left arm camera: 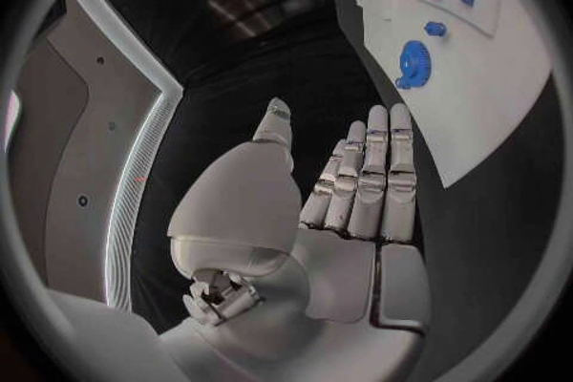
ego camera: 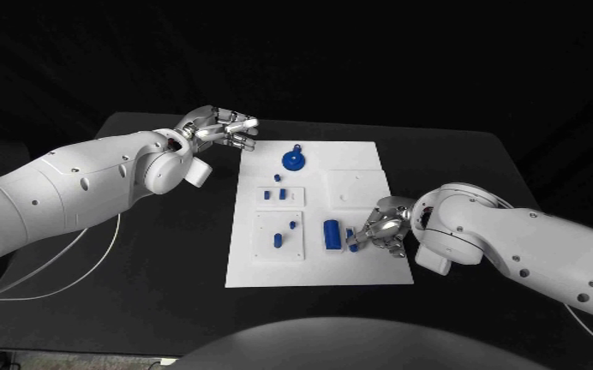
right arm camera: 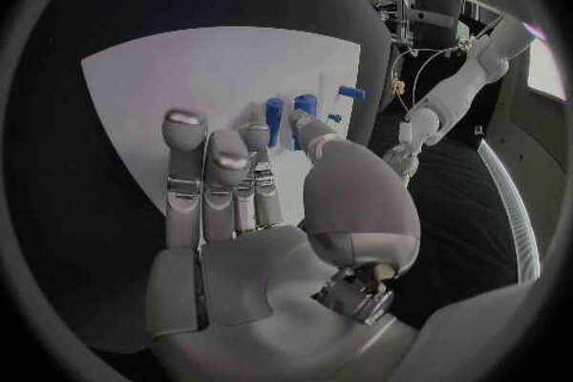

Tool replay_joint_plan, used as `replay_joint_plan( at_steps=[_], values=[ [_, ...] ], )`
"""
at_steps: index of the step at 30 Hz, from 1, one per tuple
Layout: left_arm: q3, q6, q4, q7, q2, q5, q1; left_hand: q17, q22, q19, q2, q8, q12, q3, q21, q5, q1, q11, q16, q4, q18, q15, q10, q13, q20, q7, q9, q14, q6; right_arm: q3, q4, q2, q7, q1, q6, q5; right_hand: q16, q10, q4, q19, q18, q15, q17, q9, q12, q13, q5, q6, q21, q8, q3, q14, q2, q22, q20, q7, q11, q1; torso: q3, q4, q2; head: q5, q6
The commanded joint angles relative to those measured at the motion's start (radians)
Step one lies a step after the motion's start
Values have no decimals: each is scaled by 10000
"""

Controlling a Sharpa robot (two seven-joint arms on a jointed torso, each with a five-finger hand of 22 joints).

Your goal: Assemble the parts on the task board

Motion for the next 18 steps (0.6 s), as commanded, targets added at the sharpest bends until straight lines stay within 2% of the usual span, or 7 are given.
replay_joint_plan(
  at_steps=[1,2,5,10,11,18],
  values=[
    [4,149,20,33,6,-54,-12,17,-4,-30,103,-60,8,23,-42,59,-28,-16,-9,-56,18,6,-63,12,48,-13,-12,-75,-50,-2,54,-53,-69,-11,488,-103,-17,-2,-9,513,78,50,6,5,2,-6,6,79,-53,9,-398,28,20,682,51,6,72,227,5,-2,-4,11,5],
    [4,154,20,33,5,-55,-12,16,-3,-28,122,-59,10,5,-41,58,-19,-16,-10,-93,19,5,-64,13,47,-11,-12,-76,-53,-2,69,-74,-40,-12,543,-93,-13,-2,21,513,77,50,13,11,9,-4,33,87,-48,11,-676,24,61,684,56,0,85,271,4,-5,-1,16,8],
    [4,165,22,36,2,-59,-12,16,-3,-28,122,-59,10,5,-41,58,-19,-16,-10,-93,19,5,-64,13,47,-11,-12,-76,-53,1,103,-132,29,-18,648,-98,-10,-5,9,512,79,56,22,22,12,-6,-103,91,-42,14,-934,22,72,689,60,9,93,422,6,-6,4,17,31],
    [1,176,13,34,2,-65,-12,16,-3,-28,122,-59,10,5,-41,58,-19,-16,-10,-93,19,5,-64,13,47,-11,-12,-76,-53,6,139,-241,112,-25,877,-92,-19,-17,-26,510,92,67,31,36,-4,-25,-16,78,-53,17,-1700,21,249,690,74,36,101,542,8,-11,-1,-7,19],
    [0,178,12,33,1,-67,-13,16,-3,-28,122,-59,10,5,-41,58,-19,-16,-10,-93,19,5,-64,13,47,-11,-12,-76,-53,7,157,-259,119,-26,926,-108,-15,-14,-84,511,90,70,38,50,11,-20,49,76,-54,17,-2017,26,388,691,74,30,102,582,10,-10,-2,-7,12],
    [-4,209,11,-7,-3,-88,-13,16,-3,-28,122,-59,10,5,-41,58,-19,-16,-10,-93,19,5,-64,13,47,-11,-12,-76,-53,17,194,-298,157,-33,1044,-375,-17,-16,-258,508,87,65,43,51,6,-33,53,105,-60,17,-2291,26,569,693,73,21,96,663,5,1,-1,-17,-23]
  ],
)
